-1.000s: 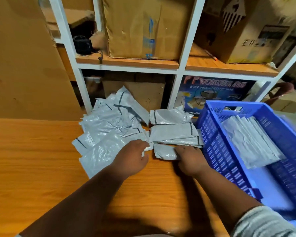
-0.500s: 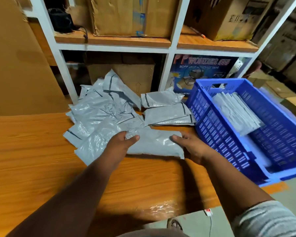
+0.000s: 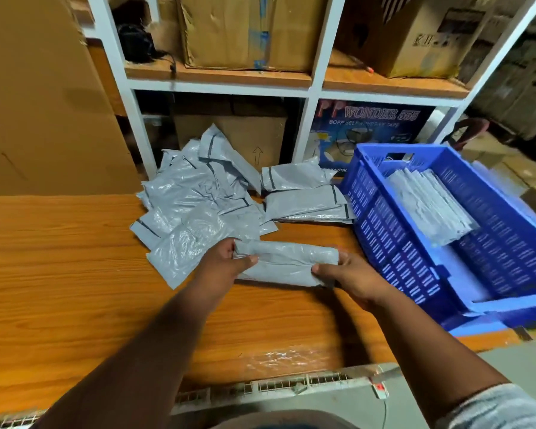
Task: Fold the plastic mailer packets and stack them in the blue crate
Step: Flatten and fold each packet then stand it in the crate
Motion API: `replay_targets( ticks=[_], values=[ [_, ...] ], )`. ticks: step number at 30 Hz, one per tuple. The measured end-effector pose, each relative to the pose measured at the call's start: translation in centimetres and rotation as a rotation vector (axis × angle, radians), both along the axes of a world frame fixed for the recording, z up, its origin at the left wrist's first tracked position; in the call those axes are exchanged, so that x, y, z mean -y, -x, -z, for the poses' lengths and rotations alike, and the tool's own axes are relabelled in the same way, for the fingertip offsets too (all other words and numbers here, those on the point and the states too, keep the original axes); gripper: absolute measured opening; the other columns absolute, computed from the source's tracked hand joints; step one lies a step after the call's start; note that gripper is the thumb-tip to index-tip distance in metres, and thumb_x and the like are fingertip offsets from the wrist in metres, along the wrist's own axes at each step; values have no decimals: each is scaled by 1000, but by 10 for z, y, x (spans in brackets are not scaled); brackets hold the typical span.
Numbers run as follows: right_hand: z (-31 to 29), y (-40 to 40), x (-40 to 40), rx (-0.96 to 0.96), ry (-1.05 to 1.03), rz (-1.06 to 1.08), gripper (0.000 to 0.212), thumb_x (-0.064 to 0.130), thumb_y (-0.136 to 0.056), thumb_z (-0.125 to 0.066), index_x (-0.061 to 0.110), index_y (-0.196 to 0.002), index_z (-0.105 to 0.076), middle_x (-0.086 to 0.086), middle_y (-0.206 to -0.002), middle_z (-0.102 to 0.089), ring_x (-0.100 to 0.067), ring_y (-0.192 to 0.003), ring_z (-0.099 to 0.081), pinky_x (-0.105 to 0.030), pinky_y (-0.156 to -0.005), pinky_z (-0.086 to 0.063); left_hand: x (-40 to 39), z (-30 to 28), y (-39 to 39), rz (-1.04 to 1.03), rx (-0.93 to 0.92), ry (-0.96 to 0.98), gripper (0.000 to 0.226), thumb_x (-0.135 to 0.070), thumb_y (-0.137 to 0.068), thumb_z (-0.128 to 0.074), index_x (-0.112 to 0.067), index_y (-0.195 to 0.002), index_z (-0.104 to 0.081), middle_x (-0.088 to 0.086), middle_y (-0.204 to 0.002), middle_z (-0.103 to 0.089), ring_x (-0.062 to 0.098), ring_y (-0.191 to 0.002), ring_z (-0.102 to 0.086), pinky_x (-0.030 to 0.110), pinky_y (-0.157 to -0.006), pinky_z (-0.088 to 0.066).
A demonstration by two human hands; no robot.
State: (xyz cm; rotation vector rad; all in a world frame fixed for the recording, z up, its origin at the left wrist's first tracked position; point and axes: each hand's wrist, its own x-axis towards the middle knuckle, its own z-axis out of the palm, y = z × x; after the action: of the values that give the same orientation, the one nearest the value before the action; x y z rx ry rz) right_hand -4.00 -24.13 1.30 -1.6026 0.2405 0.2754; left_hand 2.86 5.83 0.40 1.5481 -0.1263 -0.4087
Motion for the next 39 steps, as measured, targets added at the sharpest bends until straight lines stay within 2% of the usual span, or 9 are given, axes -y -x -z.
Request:
replay_targets(
  ticks=[3, 7, 14, 17, 20, 22, 29, 34, 39],
  values=[
    [-7, 10, 21, 392, 487, -102, 33, 28, -88, -80, 19, -117, -67, 8, -109, -69, -16, -100, -64, -25, -84, -52, -2, -3, 16, -25, 403, -383, 32, -10, -89, -85, -28, -114, -74, -8, -111, -75, 4, -99, -70, 26, -85, -57],
    [23, 35, 40, 782, 1275, -342, 35, 32, -96, -69, 18, -128, -62, -9, -153, -52, -29, -130, -53, -42, -105, -47, -4, 44, 48, 169, 1010, -805, 53, -2, -77, -84, -16, -127, -71, 4, -141, -66, 26, -131, -60, 47, -113, -48],
    [94, 97, 62, 696, 1125, -403, 53, 20, -96, -73, 23, -145, -55, -8, -160, -51, -27, -143, -51, -44, -119, -44, 25, 99, 130, 236, 918, -1123, 63, -1, -93, -55, -17, -154, -53, 10, -164, -48, 28, -150, -48, 50, -120, -45],
    [76, 96, 68, 529, 884, -303, 44, 39, -103, -68, 35, -144, -55, 6, -140, -65, -16, -127, -62, -36, -108, -50, 32, 79, 129, 117, 814, -940, 48, -15, -93, -70, -20, -141, -65, 6, -141, -69, 24, -129, -64, 48, -108, -54],
    [44, 89, 67, 305, 452, 4, 41, 44, -101, -72, 39, -139, -58, 13, -118, -71, -5, -106, -69, -26, -85, -58, 51, 39, 124, -282, 340, -530, 28, -31, -101, -67, -35, -129, -64, -8, -93, -71, 13, -85, -67, 37, -74, -57],
    [28, 81, 63, 242, 307, 115, 38, 43, -102, -71, 34, -137, -59, 9, -114, -72, -8, -100, -72, -21, -74, -58, 61, 29, 118, -459, 123, -289, 29, -23, -104, -69, -33, -130, -63, -4, -91, -73, 15, -80, -69, 38, -69, -59],
    [36, 49, 41, 81, 562, 100, 50, 54, -101, -63, 29, -143, -54, -5, -117, -70, -22, -101, -70, -48, -90, -61, 51, 47, 105, -507, 94, -553, 25, -26, -103, -67, -28, -127, -65, 4, -109, -71, 28, -102, -69, 41, -86, -57],
    [44, 49, 26, -50, 877, 84, 56, 60, -101, -51, 19, -139, -52, -11, -124, -69, -35, -108, -66, -48, -92, -57, 49, 50, 93, -315, 674, -857, 46, -35, -107, -50, -5, -140, -60, 15, -135, -63, 33, -126, -56, 52, -109, -47],
    [36, 56, 13, 131, 1376, 103, 50, 60, -104, -41, 17, -124, -56, -12, -123, -54, -34, -109, -54, -49, -87, -53, 80, 55, 73, -118, 753, -1097, 68, -45, -113, -25, -10, -170, -17, 11, -179, -10, 26, -167, -2, 49, -134, -11]
  ],
)
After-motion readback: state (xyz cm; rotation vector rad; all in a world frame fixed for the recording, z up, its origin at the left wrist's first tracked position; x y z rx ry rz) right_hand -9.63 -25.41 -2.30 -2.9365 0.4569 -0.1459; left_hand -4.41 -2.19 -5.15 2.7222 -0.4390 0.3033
